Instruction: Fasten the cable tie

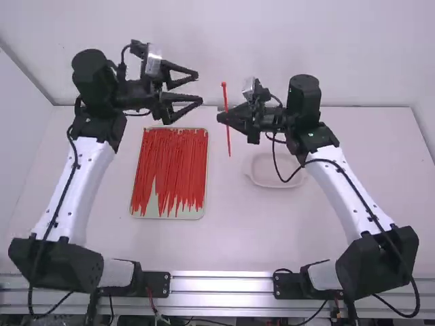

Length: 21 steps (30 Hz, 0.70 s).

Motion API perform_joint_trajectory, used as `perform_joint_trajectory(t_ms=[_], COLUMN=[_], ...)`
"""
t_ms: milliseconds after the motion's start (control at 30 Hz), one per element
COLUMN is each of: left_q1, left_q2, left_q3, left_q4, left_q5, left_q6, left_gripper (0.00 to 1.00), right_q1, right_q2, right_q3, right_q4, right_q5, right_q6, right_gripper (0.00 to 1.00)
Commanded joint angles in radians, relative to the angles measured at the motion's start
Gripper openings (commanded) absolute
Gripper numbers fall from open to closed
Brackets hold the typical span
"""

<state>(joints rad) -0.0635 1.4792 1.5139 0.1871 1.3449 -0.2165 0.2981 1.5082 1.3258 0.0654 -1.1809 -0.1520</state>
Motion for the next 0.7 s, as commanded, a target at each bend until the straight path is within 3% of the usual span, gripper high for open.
perform_joint_trajectory(t_ms=[0,133,300,400,667], left_q1=[-0.050,-0.083,-0.090,-0.085,-0.093], left_q2=[0.026,0.037,0.038,0.038,0.040], left_q3=[0.025,0.024,0.024,0.024,0.024], left_q4=[0.031,0.080,0.155,0.209,0.234], left_q5=[0.106,0.104,0.103,0.103,0.045], left_q6=[0.015,-0.003,-0.058,-0.107,-0.135], left_gripper=[0.90,0.82,0.50,0.39,0.29], right_q1=[0.017,0.023,0.015,0.018,0.016], right_q2=[-0.022,-0.022,-0.022,-0.022,-0.022], right_q3=[0.031,0.031,0.031,0.031,0.031], right_q4=[0.022,0.056,0.089,0.089,0.089], right_q5=[-0.027,-0.027,-0.027,-0.027,-0.028], right_q6=[-0.021,0.007,0.050,0.051,0.051], right_gripper=[0.00,0.00,0.00,0.00,0.00])
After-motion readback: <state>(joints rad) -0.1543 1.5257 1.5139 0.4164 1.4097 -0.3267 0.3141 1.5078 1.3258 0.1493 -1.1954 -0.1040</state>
